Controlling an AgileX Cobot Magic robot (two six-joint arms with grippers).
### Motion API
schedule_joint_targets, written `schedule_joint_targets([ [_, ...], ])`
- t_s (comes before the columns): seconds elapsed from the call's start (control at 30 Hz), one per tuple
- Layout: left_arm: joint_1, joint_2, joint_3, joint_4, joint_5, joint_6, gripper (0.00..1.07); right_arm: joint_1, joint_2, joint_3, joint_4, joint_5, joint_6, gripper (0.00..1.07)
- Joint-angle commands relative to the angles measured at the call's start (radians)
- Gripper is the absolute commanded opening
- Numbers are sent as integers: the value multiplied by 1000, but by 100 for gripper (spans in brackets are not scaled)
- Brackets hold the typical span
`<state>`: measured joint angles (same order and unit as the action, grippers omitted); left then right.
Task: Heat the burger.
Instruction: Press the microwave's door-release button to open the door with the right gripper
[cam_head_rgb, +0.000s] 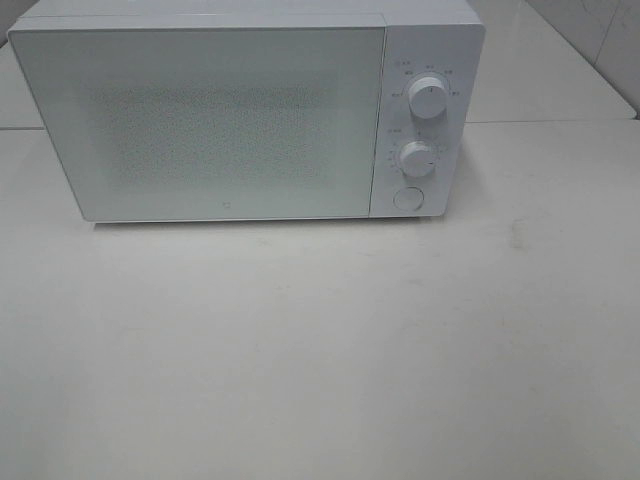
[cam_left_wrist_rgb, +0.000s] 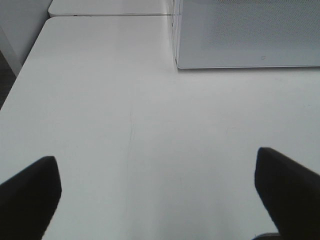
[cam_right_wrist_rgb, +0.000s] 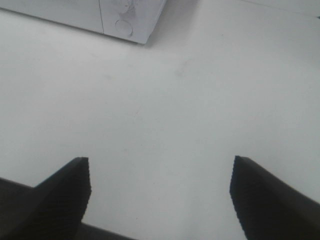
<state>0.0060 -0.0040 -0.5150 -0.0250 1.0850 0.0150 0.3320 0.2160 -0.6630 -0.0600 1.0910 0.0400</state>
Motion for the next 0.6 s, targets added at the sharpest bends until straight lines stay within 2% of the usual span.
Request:
schedule_joint_targets([
  [0.03, 2, -17, -1, -11, -12, -1, 98, -31, -63, 18, -14, 4, 9, 76],
  [0.3, 2, -17, -1, -11, -12, -1, 98, -123, -254, 129, -24, 8, 8, 76],
  [0.53, 2, -17, -1, -11, -12, -1, 98, -143, -252, 129, -29, -22, 9, 76],
  [0.6, 2, -17, -1, -11, -12, -1, 98, -145, -252, 158, -24, -97, 13, 76],
])
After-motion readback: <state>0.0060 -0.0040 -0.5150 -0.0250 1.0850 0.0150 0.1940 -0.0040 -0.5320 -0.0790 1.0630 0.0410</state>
